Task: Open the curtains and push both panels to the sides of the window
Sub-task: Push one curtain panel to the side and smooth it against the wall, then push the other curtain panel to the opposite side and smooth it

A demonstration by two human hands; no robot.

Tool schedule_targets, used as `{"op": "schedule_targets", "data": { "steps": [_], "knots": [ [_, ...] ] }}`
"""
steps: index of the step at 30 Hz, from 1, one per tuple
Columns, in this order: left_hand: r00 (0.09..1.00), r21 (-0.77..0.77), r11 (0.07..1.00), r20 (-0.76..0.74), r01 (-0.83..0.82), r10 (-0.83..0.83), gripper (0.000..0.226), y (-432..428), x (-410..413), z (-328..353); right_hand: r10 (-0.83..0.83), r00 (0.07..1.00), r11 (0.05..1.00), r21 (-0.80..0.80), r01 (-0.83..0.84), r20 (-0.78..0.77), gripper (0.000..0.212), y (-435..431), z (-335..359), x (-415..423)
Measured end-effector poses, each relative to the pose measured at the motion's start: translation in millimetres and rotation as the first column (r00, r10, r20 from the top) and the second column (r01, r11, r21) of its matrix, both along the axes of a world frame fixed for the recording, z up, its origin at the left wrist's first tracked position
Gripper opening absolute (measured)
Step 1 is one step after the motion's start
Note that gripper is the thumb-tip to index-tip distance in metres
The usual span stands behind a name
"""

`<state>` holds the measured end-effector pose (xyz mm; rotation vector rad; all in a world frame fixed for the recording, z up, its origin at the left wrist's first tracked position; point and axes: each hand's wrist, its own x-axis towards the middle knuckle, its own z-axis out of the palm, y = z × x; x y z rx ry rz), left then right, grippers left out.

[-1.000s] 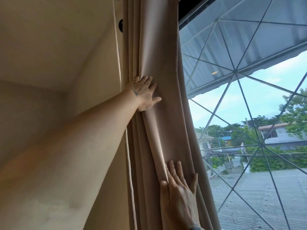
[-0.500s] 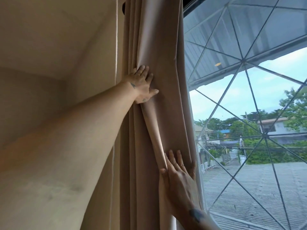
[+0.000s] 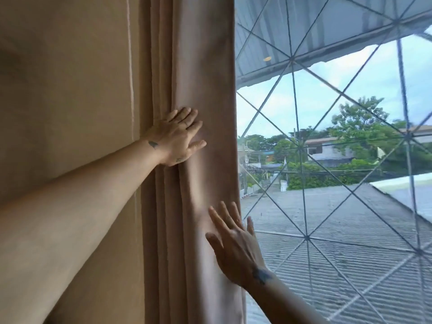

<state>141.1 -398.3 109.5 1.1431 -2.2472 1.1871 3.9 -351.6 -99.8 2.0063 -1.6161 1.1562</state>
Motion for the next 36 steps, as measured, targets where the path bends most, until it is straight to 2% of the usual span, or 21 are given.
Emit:
{"op": "schedule_targets", "data": {
  "steps": [8,12,15,17,20,26,30,32,34,36],
  "knots": [
    [0.961,0.072,0.971,-0.175,0.228,-0.213,0.059,3,-25,-85,-0.348,0.938,0.925,0.160,0.344,-0.006,0.051,86,-31,-78],
    [0.901,0.063,0.918,-0.228,0.392,-0.369,0.064,16,-46,-128,-0.458,0.889,0.880,0.143,0.452,0.009,0.057,134,-31,-114],
    [0.869,0.091,0.873,-0.189,0.480,-0.458,0.059,31,-76,-151,-0.565,0.825,0.824,0.073,0.562,0.027,0.059,171,-27,-141],
    [0.838,0.127,0.832,-0.174,0.540,-0.518,0.066,38,-95,-162,-0.614,0.789,0.789,0.051,0.612,0.034,0.055,191,-21,-158],
    [0.742,0.129,0.734,-0.196,0.667,-0.640,0.075,55,-136,-172,-0.696,0.717,0.718,0.008,0.696,0.033,0.048,225,-5,-186],
    [0.498,0.101,0.491,-0.290,0.865,-0.817,0.068,111,-227,-186,-0.848,0.530,0.526,-0.165,0.834,-0.028,0.050,287,53,-240],
    [0.371,0.072,0.372,-0.375,0.925,-0.850,0.065,159,-283,-199,-0.940,0.326,0.340,-0.288,0.895,-0.097,0.050,328,96,-274],
    [0.282,0.095,0.269,-0.449,0.959,-0.848,0.068,192,-309,-208,-0.968,0.235,0.249,-0.409,0.878,-0.084,0.050,347,117,-288],
    [0.206,0.154,0.141,-0.586,0.978,-0.784,0.079,232,-332,-219,-0.986,0.160,0.163,-0.491,0.856,-0.047,0.052,364,136,-298],
    [0.168,0.190,0.049,-0.682,0.981,-0.712,0.087,272,-354,-231,-0.992,0.124,0.116,-0.530,0.840,-0.020,0.056,375,153,-305]
  ]
}}
